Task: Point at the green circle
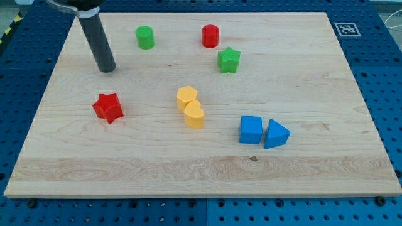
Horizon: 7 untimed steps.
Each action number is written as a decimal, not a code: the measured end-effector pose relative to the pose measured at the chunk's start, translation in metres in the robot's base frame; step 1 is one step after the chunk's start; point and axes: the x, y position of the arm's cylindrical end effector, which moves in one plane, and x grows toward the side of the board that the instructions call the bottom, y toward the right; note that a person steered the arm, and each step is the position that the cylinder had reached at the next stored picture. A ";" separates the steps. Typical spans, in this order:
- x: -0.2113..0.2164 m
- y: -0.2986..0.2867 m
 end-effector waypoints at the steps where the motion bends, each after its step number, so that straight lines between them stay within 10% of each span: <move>1: -0.023 0.000; 7: -0.096 0.000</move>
